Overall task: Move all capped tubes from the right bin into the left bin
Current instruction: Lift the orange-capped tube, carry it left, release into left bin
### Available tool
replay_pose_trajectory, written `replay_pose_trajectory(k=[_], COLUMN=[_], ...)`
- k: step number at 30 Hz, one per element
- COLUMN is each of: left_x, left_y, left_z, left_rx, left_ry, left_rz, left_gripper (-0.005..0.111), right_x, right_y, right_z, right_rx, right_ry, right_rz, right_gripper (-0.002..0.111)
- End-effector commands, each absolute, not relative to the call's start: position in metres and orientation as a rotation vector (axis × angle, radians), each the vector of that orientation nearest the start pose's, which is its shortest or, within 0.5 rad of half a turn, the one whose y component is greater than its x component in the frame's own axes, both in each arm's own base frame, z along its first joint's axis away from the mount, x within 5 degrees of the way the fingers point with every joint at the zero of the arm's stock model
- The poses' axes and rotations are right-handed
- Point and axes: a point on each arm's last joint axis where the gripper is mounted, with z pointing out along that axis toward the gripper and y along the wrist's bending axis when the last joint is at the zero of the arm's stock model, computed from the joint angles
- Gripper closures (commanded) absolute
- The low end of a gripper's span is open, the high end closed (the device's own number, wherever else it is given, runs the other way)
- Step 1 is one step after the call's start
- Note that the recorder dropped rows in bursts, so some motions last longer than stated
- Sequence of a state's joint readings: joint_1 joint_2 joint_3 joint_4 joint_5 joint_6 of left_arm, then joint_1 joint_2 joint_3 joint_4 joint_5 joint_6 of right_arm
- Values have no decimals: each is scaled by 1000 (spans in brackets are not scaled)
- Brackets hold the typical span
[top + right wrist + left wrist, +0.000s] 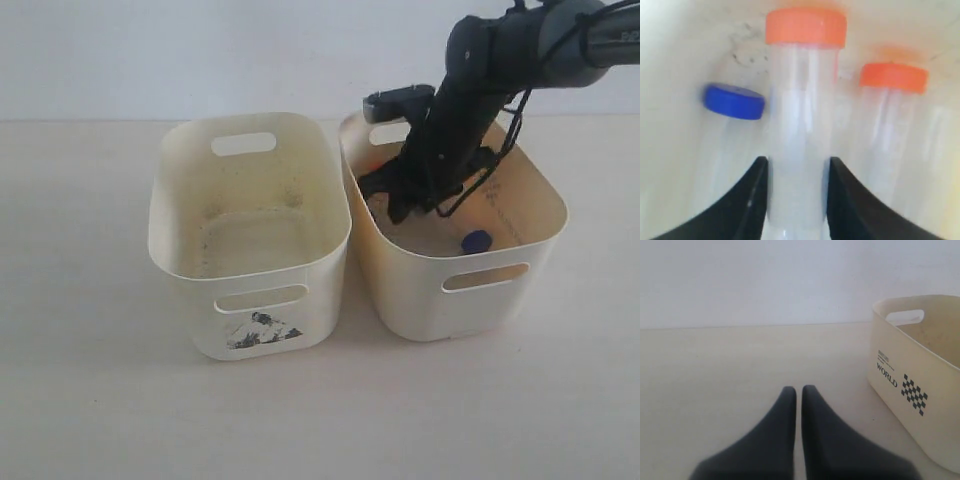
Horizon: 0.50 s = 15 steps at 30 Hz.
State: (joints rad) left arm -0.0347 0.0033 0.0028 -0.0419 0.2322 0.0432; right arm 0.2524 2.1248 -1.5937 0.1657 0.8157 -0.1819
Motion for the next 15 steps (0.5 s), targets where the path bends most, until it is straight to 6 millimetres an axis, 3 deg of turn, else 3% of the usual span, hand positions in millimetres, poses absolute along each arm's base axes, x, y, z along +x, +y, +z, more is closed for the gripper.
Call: replay_pose_trajectory(k=[1, 6, 9, 12, 15], left_x=[56, 56, 56, 56, 56], left_y=[-3, -3, -3, -3, -3], left_z=[193, 193, 193, 193, 193], left_rx=[32, 32, 32, 32, 32], left_ry=[1709, 1709, 1709, 1709, 1709], left_rz=[-36, -36, -36, -36, -36], left_gripper=[102, 102, 102, 102, 102], right_x=[410, 383, 368, 355, 346], right_y=[117, 123, 136, 160, 187], right_z=[254, 315, 340, 350, 343], right_rx=[-472, -397, -463, -640, -836], right_ry=[2613, 2487, 2391, 2298, 2244], right_rz=[219, 425, 574, 652, 650], right_gripper=[108, 108, 108, 108, 108])
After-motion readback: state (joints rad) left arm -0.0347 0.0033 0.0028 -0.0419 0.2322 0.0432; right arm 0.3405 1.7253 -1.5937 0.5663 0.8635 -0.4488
